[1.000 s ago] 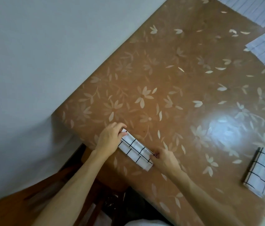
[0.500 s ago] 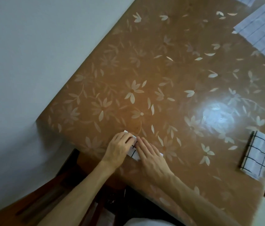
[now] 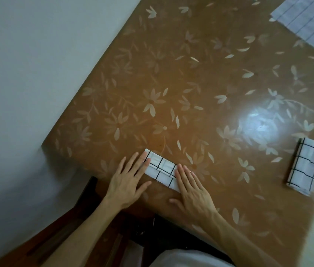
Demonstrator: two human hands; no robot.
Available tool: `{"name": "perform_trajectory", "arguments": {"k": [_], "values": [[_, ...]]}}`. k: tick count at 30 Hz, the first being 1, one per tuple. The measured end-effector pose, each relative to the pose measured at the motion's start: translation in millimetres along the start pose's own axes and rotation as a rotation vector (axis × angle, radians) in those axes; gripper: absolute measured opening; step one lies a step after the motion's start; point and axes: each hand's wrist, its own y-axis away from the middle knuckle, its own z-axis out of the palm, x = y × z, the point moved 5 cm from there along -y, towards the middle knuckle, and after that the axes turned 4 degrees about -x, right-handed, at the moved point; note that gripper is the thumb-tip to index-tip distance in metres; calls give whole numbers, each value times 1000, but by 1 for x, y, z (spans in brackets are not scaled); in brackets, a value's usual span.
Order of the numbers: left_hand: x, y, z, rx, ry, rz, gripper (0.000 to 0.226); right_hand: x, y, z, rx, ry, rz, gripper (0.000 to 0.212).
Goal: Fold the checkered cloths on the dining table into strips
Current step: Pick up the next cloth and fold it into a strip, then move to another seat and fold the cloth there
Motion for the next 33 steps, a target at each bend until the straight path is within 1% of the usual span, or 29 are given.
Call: {"name": "perform_trajectory", "arguments": {"k": [3,6,9,11,12,14,15,16,18,19,22,25,28,30,33], "values": [[2,0,0,4,-8,-1,74,11,10,3,-27,15,10,83],[12,-3,-11,-8,41,-49,69,12,10,2,-49,-8,29,78],[26,-10,-29,1,101,-136,63,15,10,-7,45,-38,-7,67],[37,-15,-44,41,118,-147,50,17,17,-20,107,-72,-29,60],[43,-17,-51,64,117,-139,40,19,22,-25,110,-89,-47,57],[58,-20,-66,101,112,-121,27,28,31,-29,78,-142,-47,56],[66,-21,-73,112,128,-109,21,34,38,-31,37,-196,-30,54],[76,-22,-80,110,156,-95,18,40,47,-34,39,-239,-20,50],[100,-21,-93,56,195,-90,17,53,69,-44,147,-324,12,36],[113,-20,-96,10,193,-100,19,61,84,-49,192,-369,54,32],[160,-15,-100,-114,163,-98,22,85,132,-49,270,-450,173,31],[217,-5,-102,-169,125,-51,25,110,182,-41,289,-522,243,21],[274,7,-99,-256,111,-28,25,133,237,-28,270,-596,331,24],[312,13,-98,-303,89,-6,26,147,272,-20,246,-625,354,26],[373,18,-98,-382,62,67,24,173,328,-11,273,-696,429,27]]}}
